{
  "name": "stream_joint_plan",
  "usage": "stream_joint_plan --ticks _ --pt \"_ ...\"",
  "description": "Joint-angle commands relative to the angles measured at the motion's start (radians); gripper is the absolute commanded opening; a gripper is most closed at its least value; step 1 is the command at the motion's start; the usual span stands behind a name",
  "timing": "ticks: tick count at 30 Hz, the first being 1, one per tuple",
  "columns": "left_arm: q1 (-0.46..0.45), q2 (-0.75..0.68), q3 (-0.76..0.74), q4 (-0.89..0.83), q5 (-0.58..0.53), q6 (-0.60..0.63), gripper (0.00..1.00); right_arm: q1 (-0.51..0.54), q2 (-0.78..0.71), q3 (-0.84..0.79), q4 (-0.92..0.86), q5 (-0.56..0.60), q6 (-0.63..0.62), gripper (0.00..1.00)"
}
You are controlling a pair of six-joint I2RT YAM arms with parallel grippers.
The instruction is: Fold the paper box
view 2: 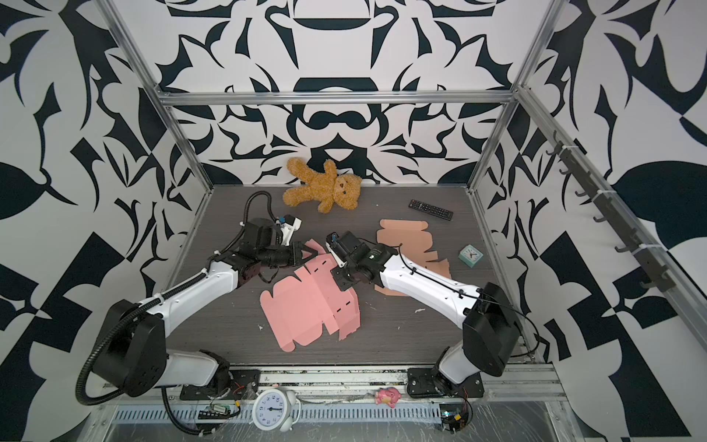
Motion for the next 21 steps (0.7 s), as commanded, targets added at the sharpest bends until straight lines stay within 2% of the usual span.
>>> stream_joint_plan --ticks 1,11,16,21 --pt "-0.015 -0.022 -0.025 -0.015 -0.002 -0.012 0.00 0.007 -0.004 0.046 0.017 0.019 -0.017 0.00" --pt "-0.047 -0.019 -0.038 0.005 0.002 -0.022 0.00 0.032 0.003 0.068 -0.013 0.059 -0.037 0.00" --pt "0.032 -0.050 -0.065 -0.005 0.026 0.016 0.00 0.046 -0.023 0.073 -0.061 0.146 -0.116 0.00" --pt "0.081 -0.058 -0.051 -0.004 0.059 0.034 0.00 0.051 -0.038 0.079 -0.077 0.234 -0.249 0.00"
